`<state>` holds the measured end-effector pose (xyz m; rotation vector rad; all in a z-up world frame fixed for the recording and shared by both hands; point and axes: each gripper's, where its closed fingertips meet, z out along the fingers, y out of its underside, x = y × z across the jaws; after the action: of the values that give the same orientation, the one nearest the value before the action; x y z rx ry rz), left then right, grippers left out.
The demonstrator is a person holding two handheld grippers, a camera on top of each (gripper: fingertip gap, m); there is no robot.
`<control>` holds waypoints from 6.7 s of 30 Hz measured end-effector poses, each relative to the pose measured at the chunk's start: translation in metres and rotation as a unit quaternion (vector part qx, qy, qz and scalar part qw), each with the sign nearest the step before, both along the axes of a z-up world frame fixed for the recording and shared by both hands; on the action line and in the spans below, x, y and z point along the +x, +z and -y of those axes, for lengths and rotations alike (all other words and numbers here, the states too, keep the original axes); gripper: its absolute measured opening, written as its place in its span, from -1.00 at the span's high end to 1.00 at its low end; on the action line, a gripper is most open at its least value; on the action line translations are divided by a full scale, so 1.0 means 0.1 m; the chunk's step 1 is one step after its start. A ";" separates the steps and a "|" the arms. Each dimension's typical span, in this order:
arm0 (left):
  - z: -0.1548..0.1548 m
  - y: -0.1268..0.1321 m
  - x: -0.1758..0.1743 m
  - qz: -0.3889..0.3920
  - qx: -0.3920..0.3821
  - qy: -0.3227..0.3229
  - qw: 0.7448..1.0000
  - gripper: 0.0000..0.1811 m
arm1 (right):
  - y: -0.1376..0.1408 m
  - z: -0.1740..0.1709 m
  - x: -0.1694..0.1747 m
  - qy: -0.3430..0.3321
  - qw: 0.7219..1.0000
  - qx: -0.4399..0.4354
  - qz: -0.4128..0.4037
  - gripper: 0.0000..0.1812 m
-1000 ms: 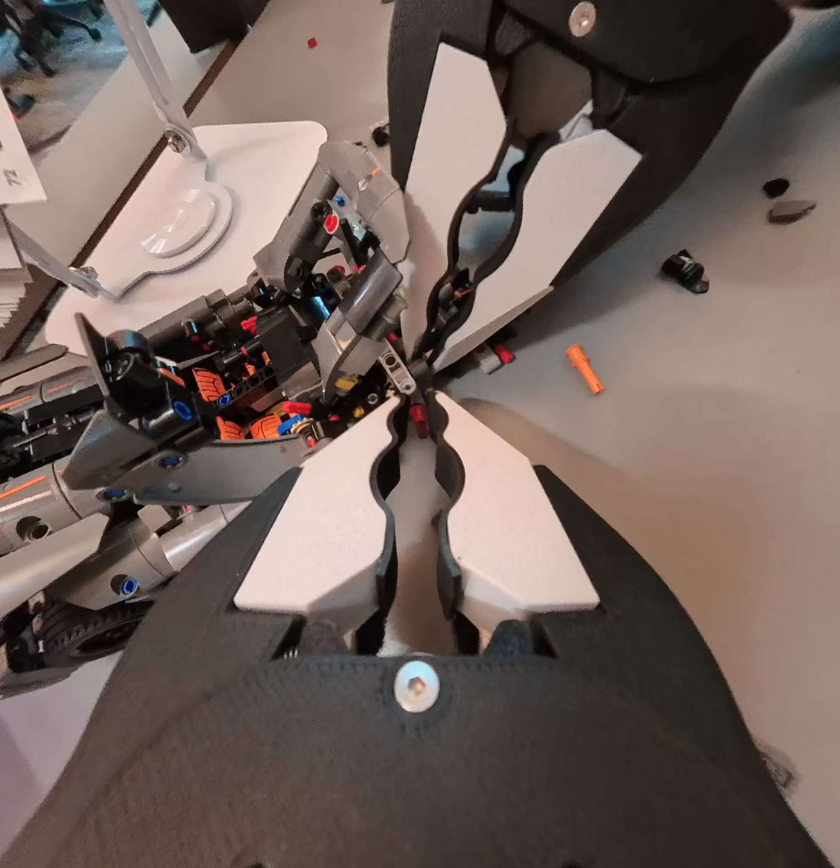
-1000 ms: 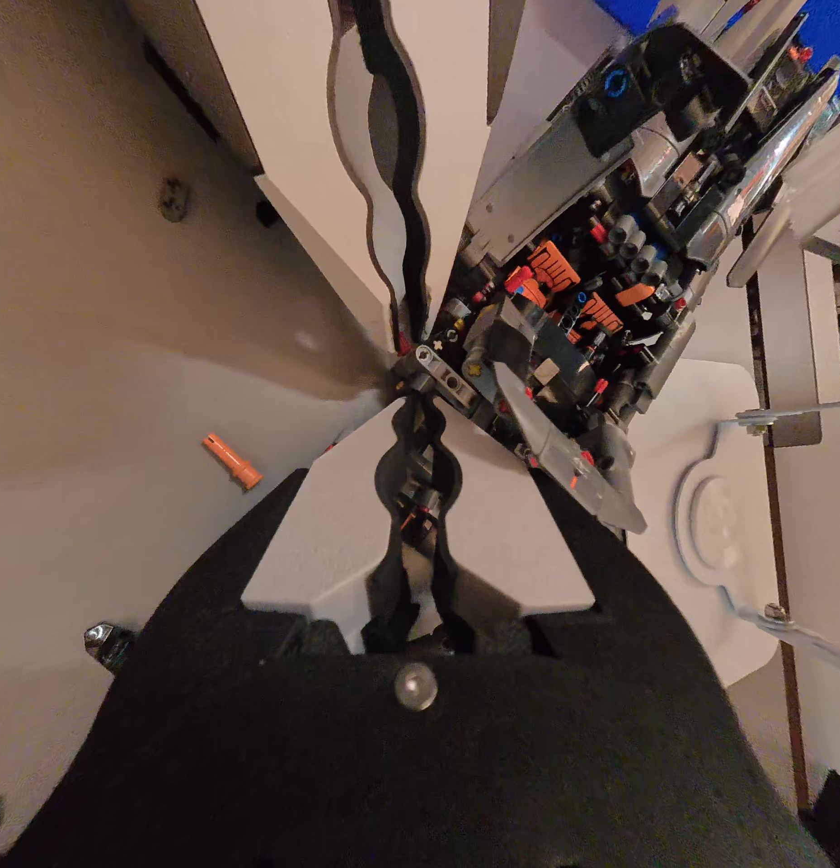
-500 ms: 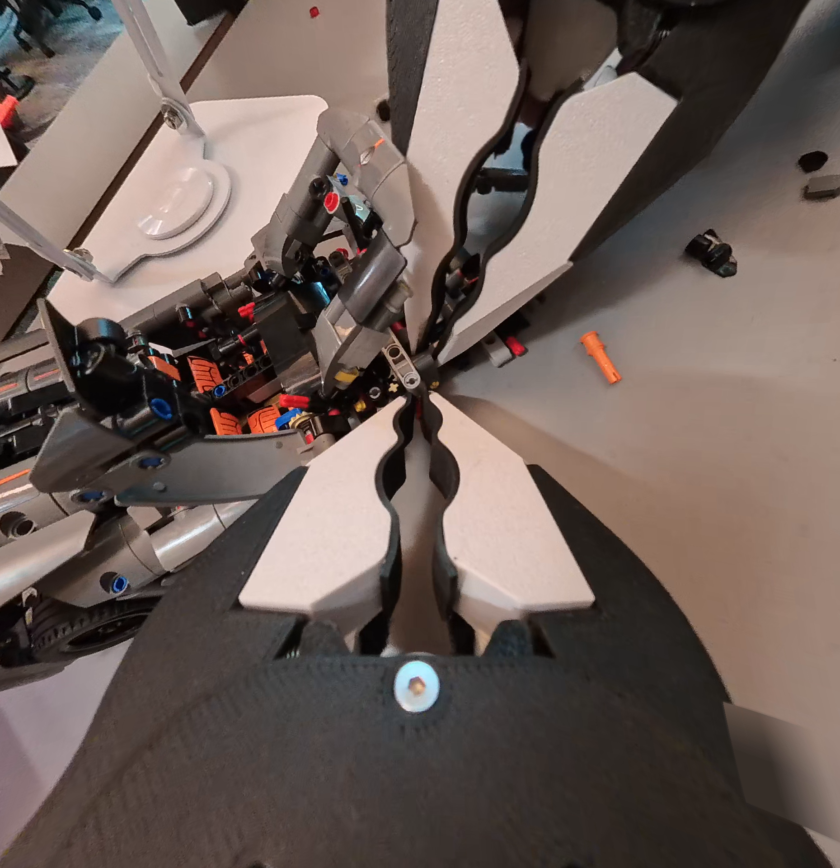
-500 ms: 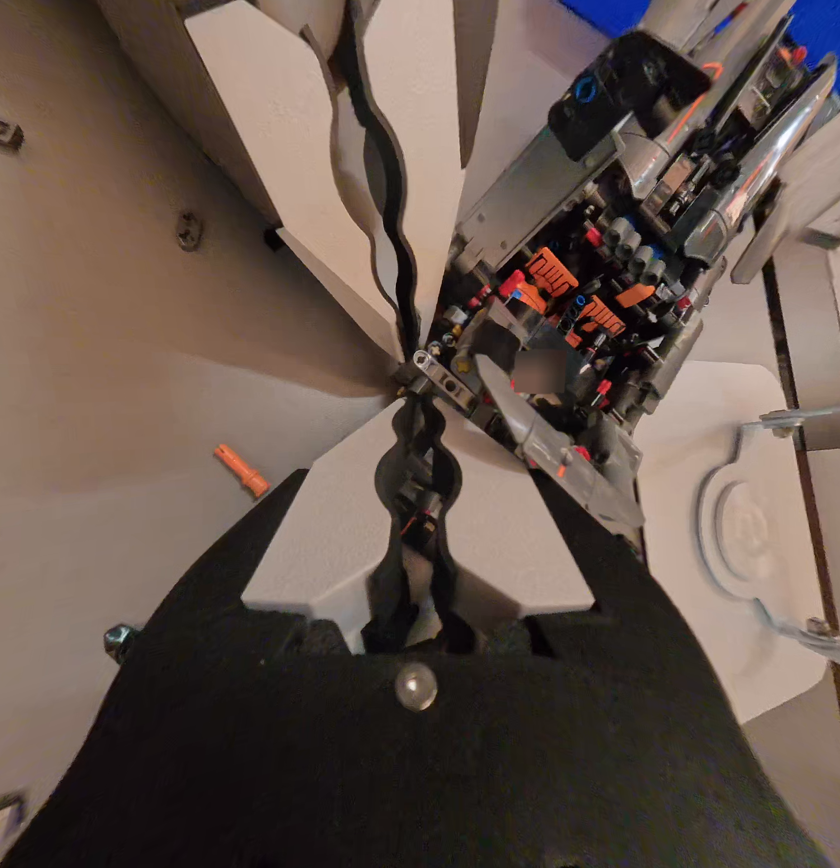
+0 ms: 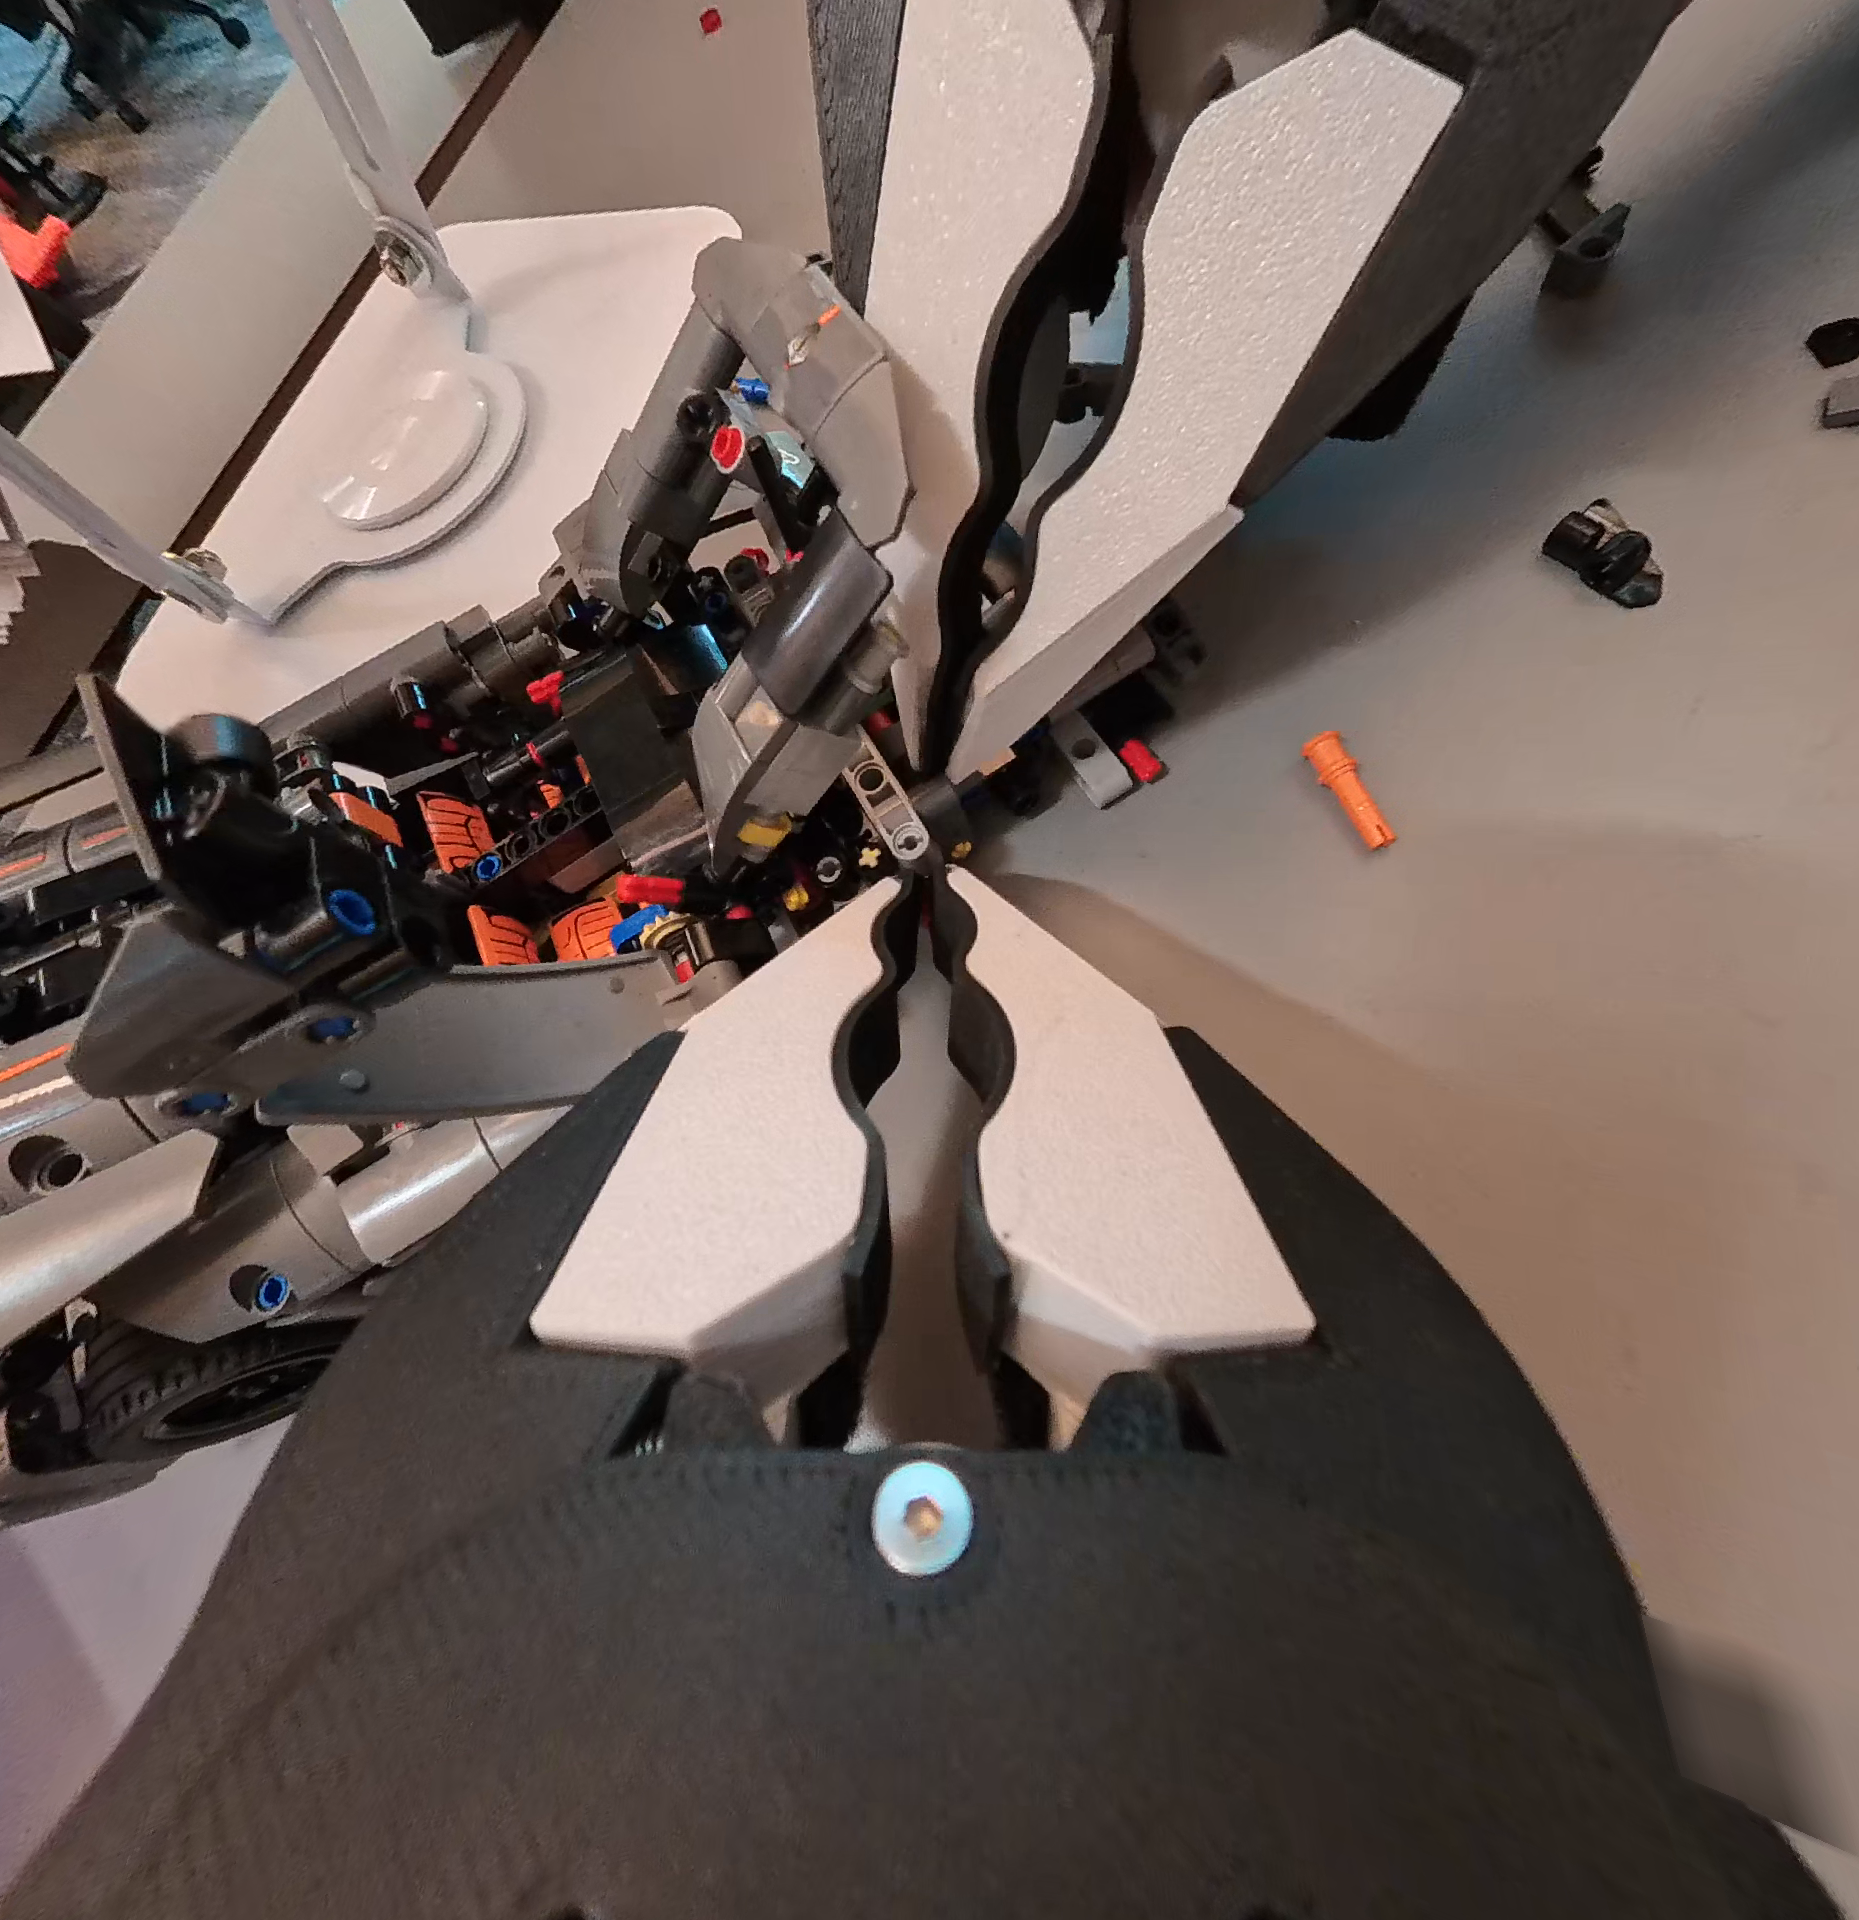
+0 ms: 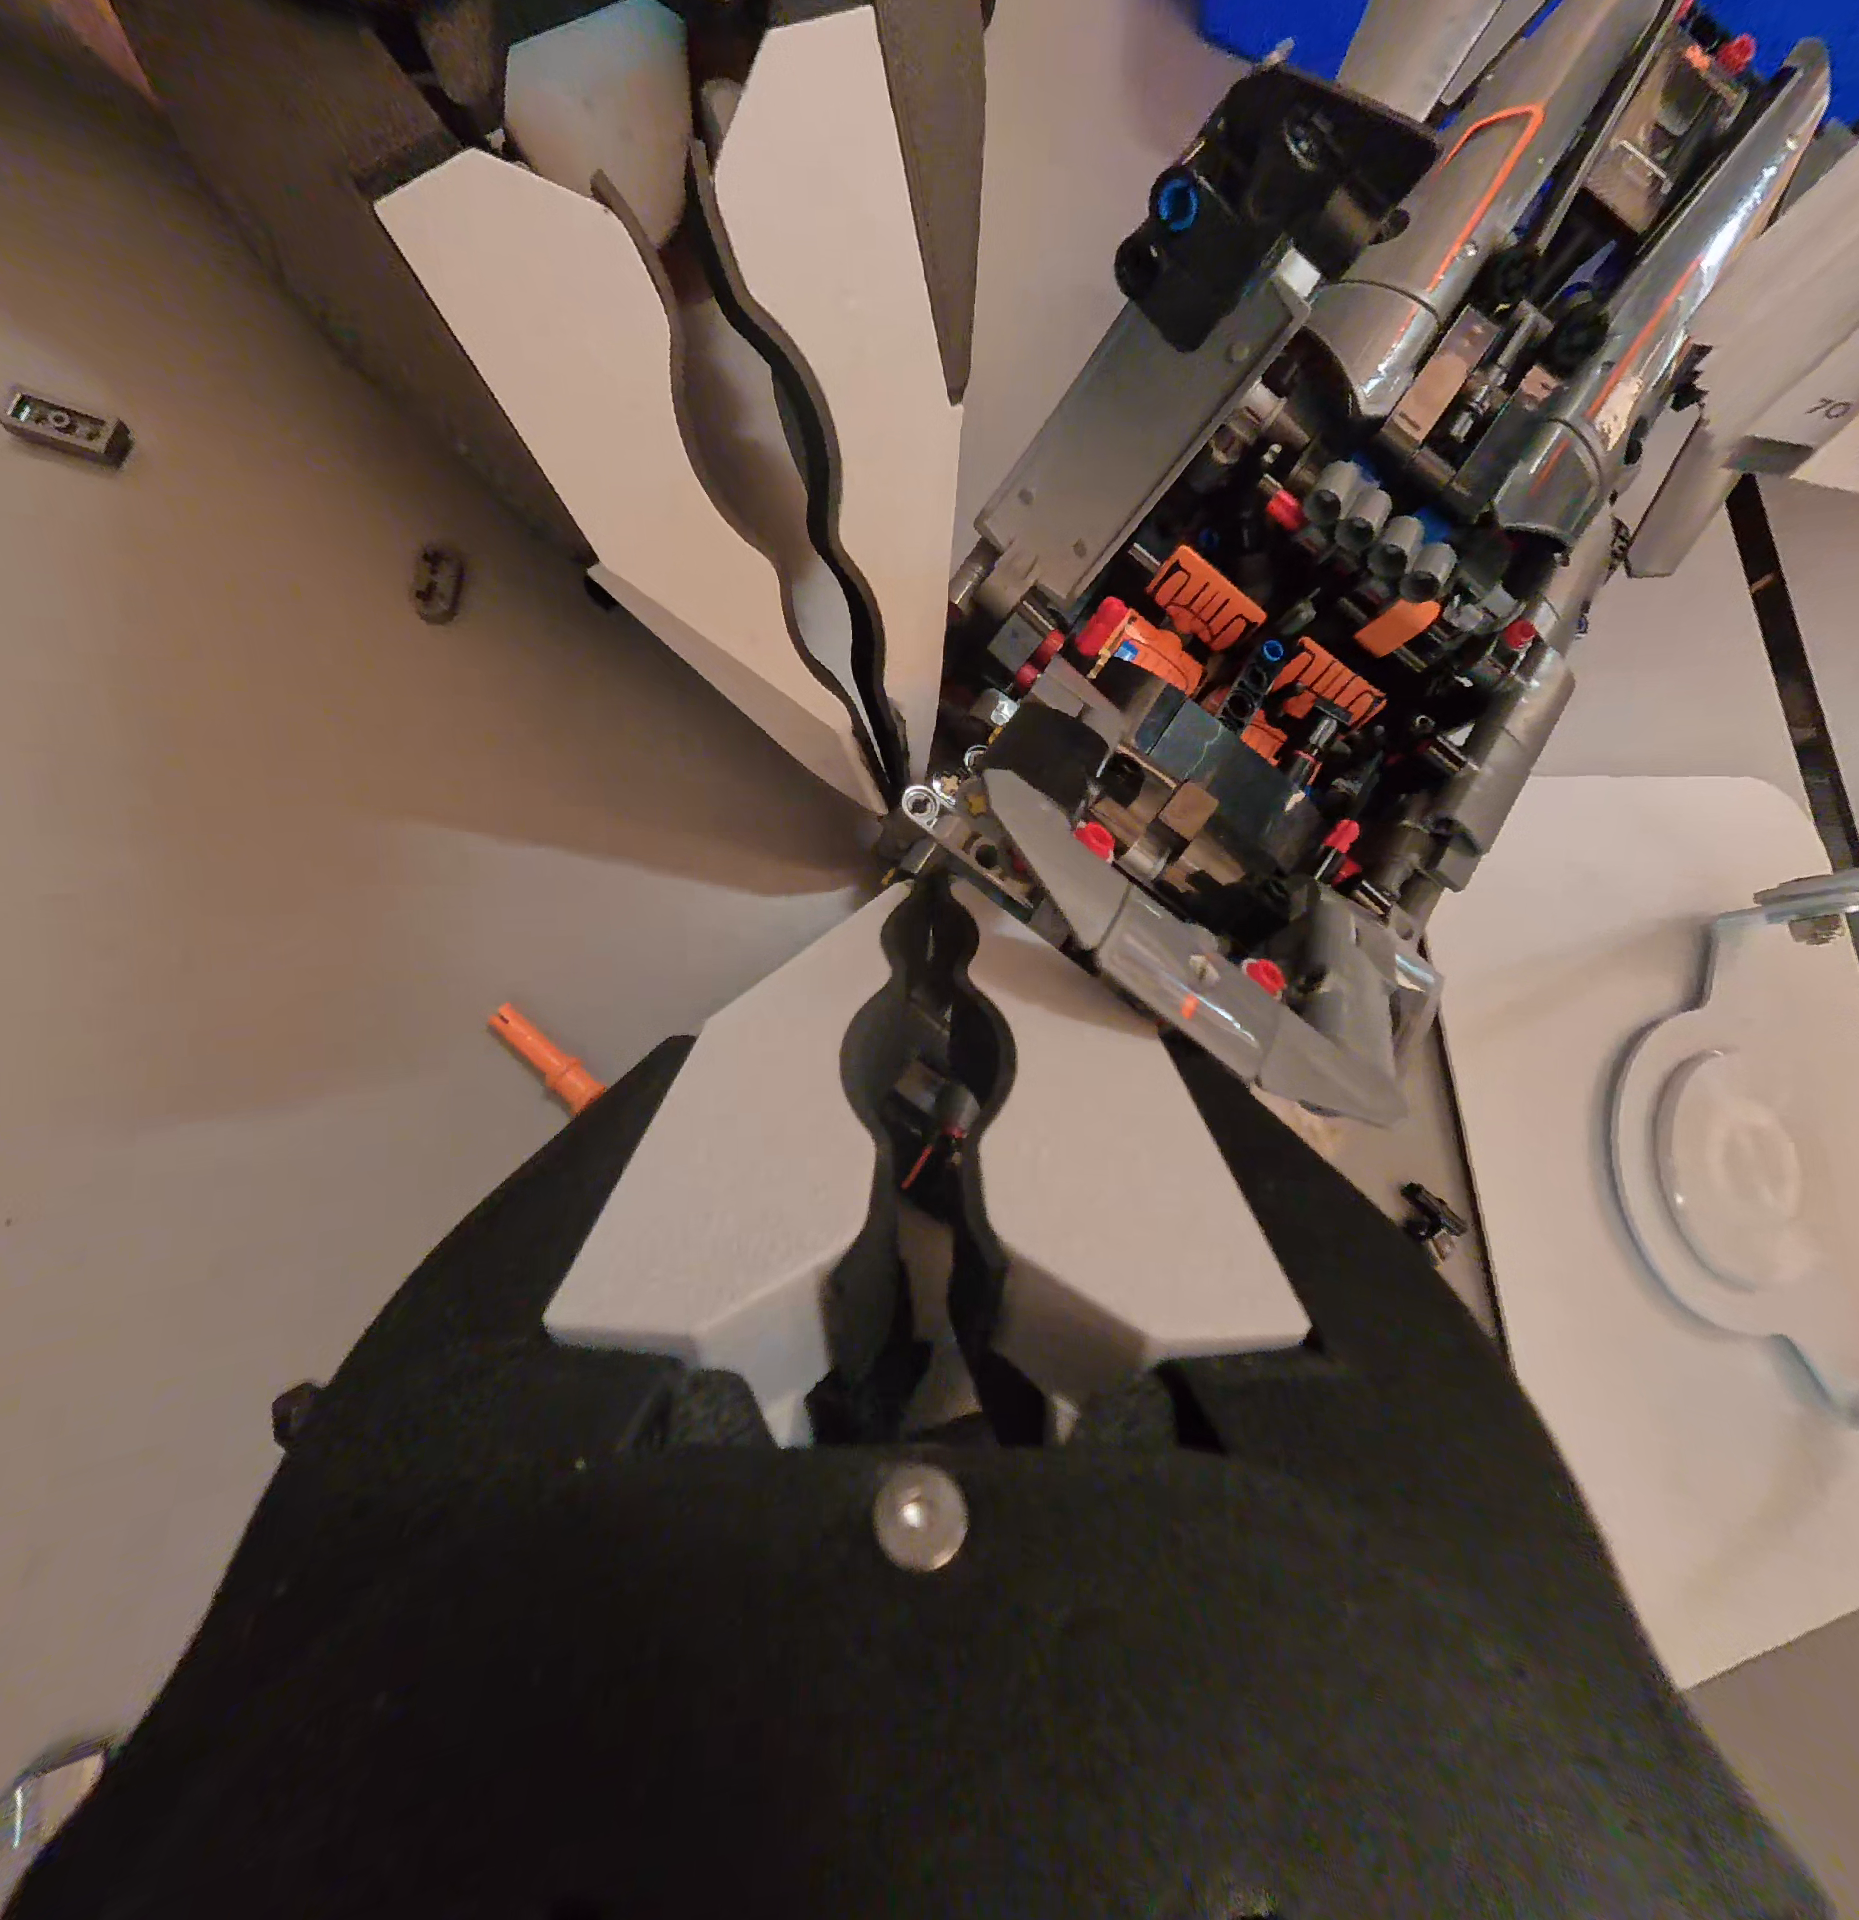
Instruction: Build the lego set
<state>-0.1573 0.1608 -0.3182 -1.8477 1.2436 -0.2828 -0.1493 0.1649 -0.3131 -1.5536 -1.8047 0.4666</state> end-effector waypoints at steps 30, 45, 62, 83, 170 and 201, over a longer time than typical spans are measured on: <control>-0.01 0.01 0.02 -0.004 0.010 0.000 1.000 1.00 | -0.09 0.00 -0.02 -0.093 0.981 -0.168 0.001 0.96; 0.00 0.01 0.05 -0.007 0.019 -0.008 1.000 0.94 | 0.36 -0.06 0.45 0.007 0.995 -0.101 0.007 0.82; -0.02 0.20 0.11 -0.033 0.080 0.011 0.996 0.82 | 0.12 -0.77 0.58 -0.072 0.972 -0.219 -0.048 0.81; 0.23 0.07 -0.33 -0.046 0.015 0.076 0.996 0.73 | 0.07 0.03 0.40 0.039 0.962 -0.270 0.028 0.71; 0.44 0.00 0.05 -0.159 0.097 0.043 0.982 0.94 | 0.14 0.27 0.00 0.047 0.906 -0.419 -0.026 0.98; 0.46 -0.01 -0.04 -0.143 0.090 0.044 0.985 0.93 | 0.06 0.35 0.01 0.071 0.941 -0.332 -0.001 0.88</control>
<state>-0.1610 0.1143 -0.3187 -1.8228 1.3272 0.1453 -0.1486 0.1302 -0.3072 -1.8451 -1.8657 1.2467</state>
